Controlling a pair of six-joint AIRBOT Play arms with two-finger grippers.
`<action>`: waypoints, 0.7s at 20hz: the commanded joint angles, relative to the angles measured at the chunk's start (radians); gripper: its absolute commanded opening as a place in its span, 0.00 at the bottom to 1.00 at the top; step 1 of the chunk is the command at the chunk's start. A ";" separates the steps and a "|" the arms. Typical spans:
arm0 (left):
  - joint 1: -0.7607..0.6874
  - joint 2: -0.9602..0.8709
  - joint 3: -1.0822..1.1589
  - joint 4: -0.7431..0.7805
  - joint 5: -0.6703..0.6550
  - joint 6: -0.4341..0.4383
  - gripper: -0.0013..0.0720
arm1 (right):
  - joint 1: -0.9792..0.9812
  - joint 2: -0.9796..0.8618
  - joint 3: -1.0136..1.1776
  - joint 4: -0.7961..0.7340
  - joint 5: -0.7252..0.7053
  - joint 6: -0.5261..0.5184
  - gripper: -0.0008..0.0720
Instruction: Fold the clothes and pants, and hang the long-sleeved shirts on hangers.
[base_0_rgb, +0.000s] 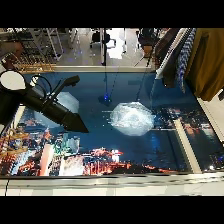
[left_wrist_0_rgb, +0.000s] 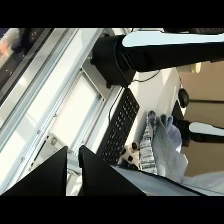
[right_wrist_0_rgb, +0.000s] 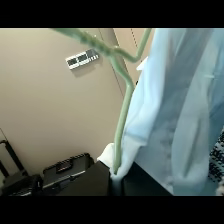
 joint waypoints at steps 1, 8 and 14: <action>0.000 0.000 0.000 0.000 -0.022 -0.003 0.13 | -0.002 0.010 0.000 0.026 -0.128 0.002 0.05; 0.000 0.000 0.000 0.000 -0.022 -0.003 0.13 | -0.002 -0.012 -0.001 0.025 -0.165 0.003 0.05; -0.001 0.000 0.000 0.000 -0.022 -0.003 0.13 | -0.074 -0.027 -0.001 0.122 -0.120 0.003 0.05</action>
